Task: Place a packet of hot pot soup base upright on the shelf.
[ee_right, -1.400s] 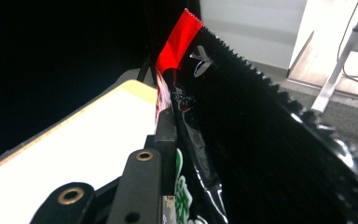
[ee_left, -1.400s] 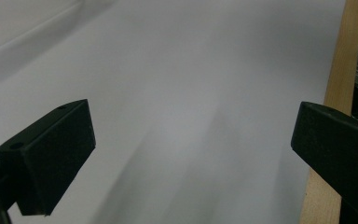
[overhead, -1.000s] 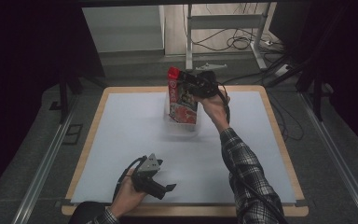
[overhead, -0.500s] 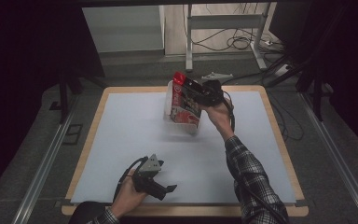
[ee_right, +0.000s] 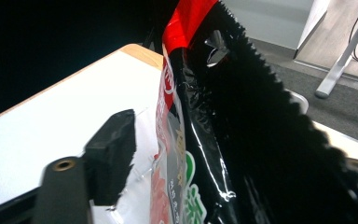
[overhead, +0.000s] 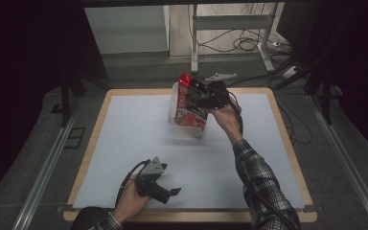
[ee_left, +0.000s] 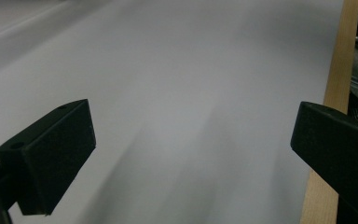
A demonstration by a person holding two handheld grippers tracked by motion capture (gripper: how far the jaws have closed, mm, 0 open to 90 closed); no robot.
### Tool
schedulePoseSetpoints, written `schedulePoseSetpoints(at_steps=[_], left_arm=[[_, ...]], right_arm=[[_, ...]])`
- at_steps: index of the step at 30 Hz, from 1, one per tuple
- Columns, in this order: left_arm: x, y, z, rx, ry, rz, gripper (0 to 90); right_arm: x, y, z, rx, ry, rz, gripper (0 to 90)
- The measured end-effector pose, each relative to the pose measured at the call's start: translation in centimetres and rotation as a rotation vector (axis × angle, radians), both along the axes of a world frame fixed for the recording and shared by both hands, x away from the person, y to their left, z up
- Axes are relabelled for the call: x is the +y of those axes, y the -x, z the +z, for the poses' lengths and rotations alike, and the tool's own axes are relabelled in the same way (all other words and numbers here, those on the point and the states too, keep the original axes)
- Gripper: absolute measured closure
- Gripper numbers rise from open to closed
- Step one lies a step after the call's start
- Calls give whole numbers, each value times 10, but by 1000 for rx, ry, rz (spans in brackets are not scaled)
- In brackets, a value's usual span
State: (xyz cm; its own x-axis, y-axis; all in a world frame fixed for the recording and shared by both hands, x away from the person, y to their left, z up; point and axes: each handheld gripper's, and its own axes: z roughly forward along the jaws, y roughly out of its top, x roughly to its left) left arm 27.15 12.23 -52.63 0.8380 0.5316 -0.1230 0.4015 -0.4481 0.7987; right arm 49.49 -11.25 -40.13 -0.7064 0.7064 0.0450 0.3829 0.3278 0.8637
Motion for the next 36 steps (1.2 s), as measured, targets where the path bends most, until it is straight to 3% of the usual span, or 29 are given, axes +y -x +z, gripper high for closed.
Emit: schedulePoseSetpoints(at_steps=[1, 5, 9, 14, 28, 36], left_arm=[[1, 0, 0, 3, 18, 2, 0], [1, 0, 0, 0, 19, -2, 0], [1, -1, 0, 0, 34, 0, 0], [0, -1, -1, -2, 34, -7, 0], [-4, 1, -4, -19, -14, -12, 0], [-4, 1, -3, -29, -15, -9, 0]], right_arm=[[-1, 0, 1, -4, 1, 6, 251], [0, 2, 3, 0, 9, 20, 190], [1, 6, 6, -9, 34, 36, 156], [0, 10, 9, -7, 25, 47, 137], [-9, 21, 15, -1, 41, 62, 86], [-12, 29, 19, 6, 54, 65, 72]])
